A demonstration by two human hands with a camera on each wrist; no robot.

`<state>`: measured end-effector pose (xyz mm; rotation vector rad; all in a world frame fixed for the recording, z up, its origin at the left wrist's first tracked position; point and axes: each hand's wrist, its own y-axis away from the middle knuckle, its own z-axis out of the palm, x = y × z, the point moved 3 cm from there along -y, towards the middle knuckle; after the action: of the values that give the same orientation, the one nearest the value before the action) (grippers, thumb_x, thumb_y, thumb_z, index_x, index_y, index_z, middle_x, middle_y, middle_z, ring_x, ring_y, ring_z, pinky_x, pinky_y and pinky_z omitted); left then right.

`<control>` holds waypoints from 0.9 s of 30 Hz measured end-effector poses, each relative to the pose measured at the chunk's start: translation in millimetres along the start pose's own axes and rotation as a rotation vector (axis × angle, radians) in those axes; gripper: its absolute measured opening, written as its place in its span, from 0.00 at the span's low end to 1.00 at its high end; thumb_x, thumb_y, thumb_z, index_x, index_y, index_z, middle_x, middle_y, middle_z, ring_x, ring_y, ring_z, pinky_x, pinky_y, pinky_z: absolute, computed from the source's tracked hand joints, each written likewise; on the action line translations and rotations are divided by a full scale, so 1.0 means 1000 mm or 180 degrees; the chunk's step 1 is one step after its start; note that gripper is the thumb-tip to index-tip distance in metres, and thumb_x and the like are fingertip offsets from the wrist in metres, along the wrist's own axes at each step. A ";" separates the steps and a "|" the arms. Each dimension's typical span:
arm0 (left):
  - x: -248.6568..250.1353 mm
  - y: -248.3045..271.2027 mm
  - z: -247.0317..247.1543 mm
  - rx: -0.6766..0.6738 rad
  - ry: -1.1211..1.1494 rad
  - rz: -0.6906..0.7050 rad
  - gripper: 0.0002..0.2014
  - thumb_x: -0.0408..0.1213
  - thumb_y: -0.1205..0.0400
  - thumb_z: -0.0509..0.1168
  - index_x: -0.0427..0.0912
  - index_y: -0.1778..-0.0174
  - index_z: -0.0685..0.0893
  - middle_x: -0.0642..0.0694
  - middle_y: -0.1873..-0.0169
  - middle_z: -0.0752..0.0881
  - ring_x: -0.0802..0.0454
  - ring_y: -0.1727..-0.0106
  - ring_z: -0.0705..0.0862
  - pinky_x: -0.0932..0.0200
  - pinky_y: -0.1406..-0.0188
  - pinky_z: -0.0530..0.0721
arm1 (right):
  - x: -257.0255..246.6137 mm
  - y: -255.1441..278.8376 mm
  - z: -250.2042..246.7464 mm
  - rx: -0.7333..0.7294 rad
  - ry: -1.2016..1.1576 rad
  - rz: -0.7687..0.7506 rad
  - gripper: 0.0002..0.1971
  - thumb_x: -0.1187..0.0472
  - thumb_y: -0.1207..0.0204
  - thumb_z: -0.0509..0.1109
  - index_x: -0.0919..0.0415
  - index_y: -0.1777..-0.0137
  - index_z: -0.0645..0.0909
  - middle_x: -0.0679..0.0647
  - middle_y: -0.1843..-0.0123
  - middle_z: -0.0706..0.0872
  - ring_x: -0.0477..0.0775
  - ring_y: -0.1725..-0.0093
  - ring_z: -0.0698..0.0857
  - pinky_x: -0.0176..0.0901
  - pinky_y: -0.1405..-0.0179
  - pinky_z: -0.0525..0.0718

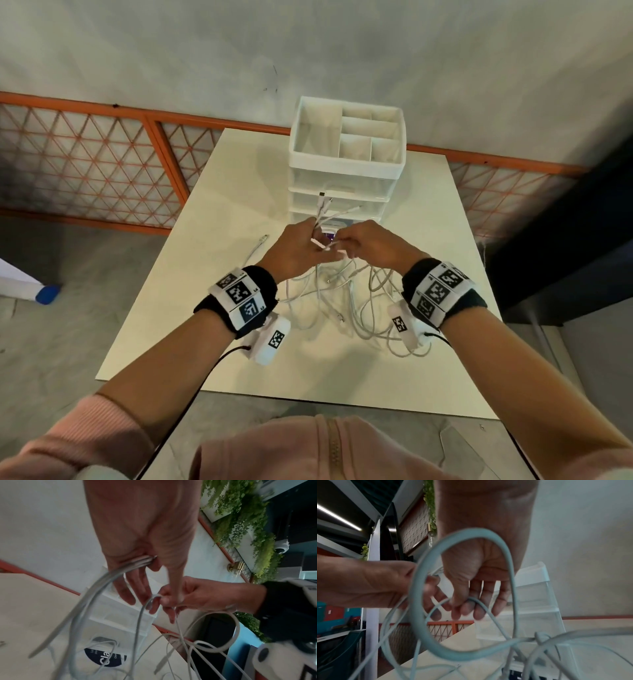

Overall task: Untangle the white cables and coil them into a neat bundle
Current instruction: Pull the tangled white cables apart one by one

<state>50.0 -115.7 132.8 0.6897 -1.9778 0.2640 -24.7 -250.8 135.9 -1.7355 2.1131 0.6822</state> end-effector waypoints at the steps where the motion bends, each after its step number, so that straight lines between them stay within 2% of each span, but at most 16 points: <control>1: -0.003 -0.001 -0.001 0.0017 -0.0055 0.0018 0.20 0.35 0.27 0.76 0.48 0.68 0.67 0.37 0.55 0.87 0.46 0.60 0.85 0.58 0.61 0.79 | 0.002 0.002 0.000 0.0190 -0.0159 0.0009 0.10 0.66 0.19 0.61 0.65 0.50 0.85 0.40 0.70 0.77 0.45 0.68 0.77 0.37 0.62 0.75; 3: -0.007 -0.002 -0.006 0.0241 -0.0047 0.0171 0.22 0.26 0.26 0.73 0.46 0.71 0.64 0.32 0.58 0.88 0.44 0.61 0.84 0.58 0.60 0.80 | 0.006 0.004 0.000 0.0349 -0.0368 0.0016 0.10 0.65 0.19 0.61 0.64 0.51 0.85 0.43 0.67 0.82 0.41 0.68 0.79 0.33 0.63 0.76; 4: -0.007 -0.003 -0.010 0.0437 -0.0048 0.0290 0.23 0.23 0.26 0.70 0.46 0.72 0.63 0.32 0.62 0.87 0.44 0.62 0.83 0.63 0.61 0.79 | 0.010 0.004 0.002 0.0248 -0.0362 0.0028 0.09 0.65 0.19 0.61 0.63 0.51 0.84 0.46 0.65 0.84 0.42 0.68 0.80 0.32 0.62 0.77; 6: -0.004 -0.004 -0.022 0.0894 -0.0081 0.0542 0.24 0.20 0.24 0.66 0.47 0.73 0.60 0.40 0.71 0.82 0.46 0.63 0.83 0.76 0.65 0.74 | 0.024 0.007 0.011 -0.0147 -0.0173 0.0167 0.07 0.67 0.20 0.62 0.65 0.50 0.83 0.48 0.65 0.84 0.45 0.67 0.81 0.28 0.64 0.77; 7: -0.001 -0.004 -0.031 0.1127 -0.0109 0.0654 0.25 0.20 0.24 0.66 0.48 0.73 0.60 0.44 0.73 0.78 0.48 0.64 0.83 0.78 0.66 0.73 | 0.033 0.010 0.015 -0.0300 -0.0107 0.0290 0.07 0.68 0.20 0.62 0.68 0.51 0.82 0.49 0.65 0.83 0.48 0.66 0.82 0.28 0.64 0.77; 10: 0.001 -0.001 -0.062 0.1761 -0.0226 0.0859 0.25 0.21 0.22 0.65 0.50 0.72 0.58 0.50 0.75 0.72 0.61 0.67 0.78 0.79 0.66 0.72 | 0.063 0.024 0.027 -0.0479 -0.0030 0.0639 0.09 0.69 0.19 0.59 0.70 0.50 0.81 0.52 0.62 0.84 0.55 0.59 0.83 0.37 0.56 0.79; 12: -0.003 0.003 -0.084 0.2143 -0.0241 0.0818 0.24 0.21 0.21 0.64 0.50 0.72 0.60 0.51 0.75 0.72 0.70 0.67 0.77 0.81 0.66 0.71 | 0.080 0.033 0.032 -0.0683 0.0288 0.0880 0.11 0.65 0.17 0.57 0.63 0.49 0.82 0.55 0.55 0.86 0.56 0.52 0.84 0.44 0.49 0.77; 13: -0.005 0.005 -0.094 0.2285 -0.0249 0.0777 0.22 0.22 0.21 0.63 0.48 0.72 0.62 0.51 0.74 0.73 0.72 0.67 0.78 0.81 0.66 0.71 | 0.088 0.037 0.034 -0.0781 0.0424 0.1001 0.11 0.64 0.17 0.56 0.59 0.51 0.81 0.52 0.54 0.86 0.55 0.50 0.83 0.45 0.47 0.76; 15: -0.007 0.009 -0.106 0.2484 -0.0270 0.0618 0.15 0.22 0.20 0.62 0.39 0.69 0.69 0.48 0.72 0.76 0.70 0.66 0.80 0.81 0.66 0.72 | 0.097 0.044 0.037 -0.0850 0.0667 0.1156 0.11 0.61 0.17 0.55 0.52 0.55 0.78 0.41 0.62 0.82 0.50 0.51 0.79 0.51 0.39 0.73; 16: -0.009 0.010 -0.109 0.2565 -0.0278 0.0538 0.13 0.22 0.20 0.62 0.37 0.68 0.70 0.44 0.70 0.78 0.66 0.63 0.80 0.81 0.66 0.72 | 0.100 0.045 0.037 -0.0843 0.0761 0.1176 0.10 0.60 0.17 0.56 0.50 0.56 0.76 0.39 0.64 0.79 0.48 0.51 0.77 0.54 0.35 0.70; 18: -0.012 0.015 -0.110 0.2692 -0.0346 0.0434 0.14 0.20 0.21 0.60 0.39 0.68 0.68 0.40 0.67 0.78 0.56 0.60 0.80 0.78 0.66 0.73 | 0.099 0.044 0.037 -0.0754 0.0860 0.1146 0.09 0.59 0.17 0.56 0.50 0.57 0.75 0.42 0.60 0.82 0.48 0.50 0.77 0.55 0.34 0.66; 20: -0.017 0.018 -0.108 0.2723 -0.0522 0.0213 0.12 0.20 0.21 0.60 0.39 0.66 0.68 0.40 0.64 0.78 0.51 0.58 0.79 0.70 0.65 0.71 | 0.095 0.039 0.032 -0.0472 0.0810 0.1102 0.12 0.61 0.17 0.54 0.49 0.60 0.74 0.47 0.55 0.89 0.47 0.53 0.79 0.51 0.35 0.65; 23: -0.023 0.020 -0.105 0.2419 -0.1077 -0.0251 0.12 0.29 0.22 0.68 0.39 0.61 0.69 0.36 0.48 0.79 0.42 0.47 0.78 0.55 0.56 0.72 | 0.080 0.026 0.015 0.0005 0.0799 0.0903 0.12 0.64 0.17 0.52 0.52 0.55 0.75 0.49 0.55 0.92 0.48 0.60 0.81 0.48 0.36 0.65; 24: -0.022 0.020 -0.103 0.2322 -0.1168 -0.0242 0.14 0.33 0.23 0.71 0.39 0.60 0.69 0.35 0.45 0.78 0.40 0.45 0.77 0.54 0.55 0.72 | 0.071 0.021 0.009 0.0124 0.0802 0.0786 0.12 0.63 0.16 0.51 0.54 0.51 0.77 0.49 0.56 0.92 0.48 0.60 0.82 0.49 0.35 0.66; 26: -0.014 0.018 -0.097 0.2147 -0.1147 0.0110 0.17 0.40 0.24 0.73 0.39 0.60 0.69 0.35 0.46 0.77 0.41 0.48 0.76 0.56 0.56 0.71 | 0.050 0.014 -0.004 0.0282 0.0616 0.0509 0.13 0.60 0.14 0.52 0.59 0.47 0.79 0.50 0.59 0.90 0.46 0.63 0.82 0.50 0.39 0.72; 27: -0.007 0.017 -0.092 0.2023 -0.1086 0.0360 0.17 0.41 0.24 0.73 0.39 0.60 0.69 0.35 0.47 0.78 0.42 0.50 0.76 0.57 0.55 0.72 | 0.037 0.011 -0.010 0.0321 0.0394 0.0341 0.13 0.59 0.14 0.53 0.60 0.46 0.80 0.49 0.61 0.88 0.43 0.66 0.80 0.44 0.44 0.75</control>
<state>110.8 -57.5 173.8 1.0779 -2.2714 0.9212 -42.7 -284.9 126.8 -1.6600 2.2955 0.4980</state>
